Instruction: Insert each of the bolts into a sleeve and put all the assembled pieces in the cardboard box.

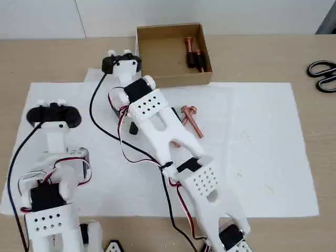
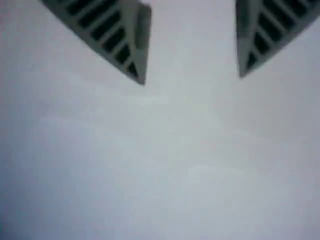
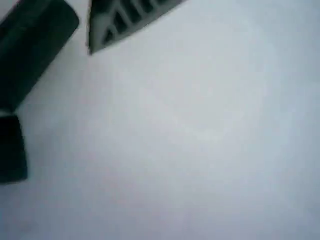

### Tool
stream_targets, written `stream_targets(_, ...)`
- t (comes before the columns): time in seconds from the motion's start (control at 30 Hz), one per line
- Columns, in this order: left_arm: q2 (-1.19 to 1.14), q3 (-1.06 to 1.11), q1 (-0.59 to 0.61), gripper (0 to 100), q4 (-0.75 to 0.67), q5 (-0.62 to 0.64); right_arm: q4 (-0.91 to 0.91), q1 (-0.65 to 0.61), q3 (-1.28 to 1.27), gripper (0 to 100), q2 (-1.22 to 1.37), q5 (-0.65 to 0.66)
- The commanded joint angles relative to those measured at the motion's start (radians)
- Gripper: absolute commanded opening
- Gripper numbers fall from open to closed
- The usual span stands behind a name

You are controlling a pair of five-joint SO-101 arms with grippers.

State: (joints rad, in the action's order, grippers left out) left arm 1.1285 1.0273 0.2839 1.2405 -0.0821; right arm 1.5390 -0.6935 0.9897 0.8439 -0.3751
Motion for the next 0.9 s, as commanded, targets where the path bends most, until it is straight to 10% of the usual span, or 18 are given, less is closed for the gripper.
stream_targets(0.0,0.011,-0.005,-0.031,11,-0.020,0.002,-0.016,-0.004,0.005,17.9,0.004,-0.011)
stream_targets(0.3,0.011,-0.005,-0.031,11,-0.020,0.002,-0.016,-0.004,0.005,6.5,0.059,-0.011)
stream_targets(0.87,0.011,-0.005,-0.031,11,-0.020,0.002,-0.008,-0.004,0.005,19.4,0.094,-0.006)
